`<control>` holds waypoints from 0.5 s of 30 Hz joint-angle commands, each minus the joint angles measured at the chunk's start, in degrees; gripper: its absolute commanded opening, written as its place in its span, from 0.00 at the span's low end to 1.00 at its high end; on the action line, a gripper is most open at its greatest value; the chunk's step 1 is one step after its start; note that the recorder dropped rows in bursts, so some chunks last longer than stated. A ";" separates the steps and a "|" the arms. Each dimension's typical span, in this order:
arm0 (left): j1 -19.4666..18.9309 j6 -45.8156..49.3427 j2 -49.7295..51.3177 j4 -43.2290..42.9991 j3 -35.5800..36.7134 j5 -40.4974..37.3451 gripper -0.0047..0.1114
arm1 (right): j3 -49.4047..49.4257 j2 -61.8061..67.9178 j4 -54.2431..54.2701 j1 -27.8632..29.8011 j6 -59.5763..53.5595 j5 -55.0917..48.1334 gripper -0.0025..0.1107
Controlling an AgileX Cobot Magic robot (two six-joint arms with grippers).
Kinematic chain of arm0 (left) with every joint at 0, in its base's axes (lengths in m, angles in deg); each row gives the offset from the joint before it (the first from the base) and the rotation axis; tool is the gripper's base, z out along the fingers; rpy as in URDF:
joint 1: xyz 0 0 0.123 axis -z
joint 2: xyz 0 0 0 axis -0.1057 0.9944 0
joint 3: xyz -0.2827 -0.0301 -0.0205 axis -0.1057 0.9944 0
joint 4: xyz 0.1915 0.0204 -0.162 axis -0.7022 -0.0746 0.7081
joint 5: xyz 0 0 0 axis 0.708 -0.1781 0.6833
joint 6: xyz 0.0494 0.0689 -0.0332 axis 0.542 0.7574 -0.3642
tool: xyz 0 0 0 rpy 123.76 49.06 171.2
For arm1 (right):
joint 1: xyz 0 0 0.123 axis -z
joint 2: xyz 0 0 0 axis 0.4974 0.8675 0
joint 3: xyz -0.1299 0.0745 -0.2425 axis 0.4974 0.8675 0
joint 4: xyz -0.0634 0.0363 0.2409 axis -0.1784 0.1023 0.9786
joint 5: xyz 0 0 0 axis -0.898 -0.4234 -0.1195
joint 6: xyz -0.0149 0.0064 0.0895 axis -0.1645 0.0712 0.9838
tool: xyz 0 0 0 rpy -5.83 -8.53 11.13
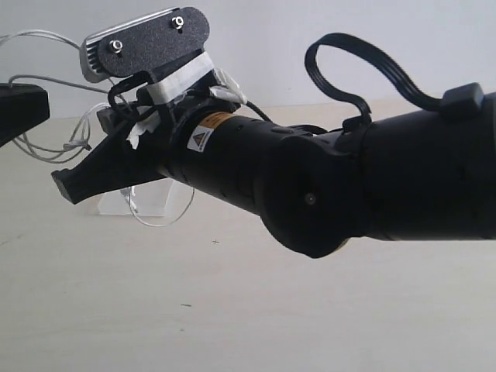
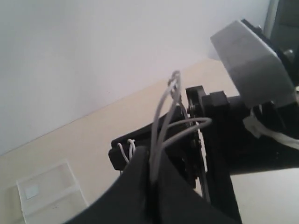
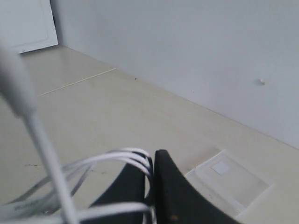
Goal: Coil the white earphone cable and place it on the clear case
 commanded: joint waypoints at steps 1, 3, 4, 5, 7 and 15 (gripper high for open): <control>-0.10 -0.85 -0.21 -2.86 0.30 -1.90 0.04 | -0.30 -1.57 3.45 -0.04 -5.84 -1.38 0.02; -0.10 -0.85 -0.21 -4.62 0.30 -2.88 0.07 | -0.30 -1.82 4.77 -0.04 -7.32 -1.80 0.02; -0.10 -0.85 -0.21 -5.59 0.30 -3.68 0.11 | -0.30 -1.84 5.14 -0.04 -7.90 -2.13 0.02; -0.10 -1.08 -0.21 -6.54 0.45 -4.29 0.15 | -0.30 -1.99 6.06 -0.04 -8.99 -2.22 0.02; -0.10 -2.27 -0.21 -8.80 0.69 -5.08 0.25 | -0.30 -2.34 7.62 -0.04 -11.14 -2.33 0.02; -0.10 -5.62 -0.21 -17.00 1.66 -8.99 0.41 | -0.30 -2.96 14.97 -0.04 -21.11 -3.09 0.02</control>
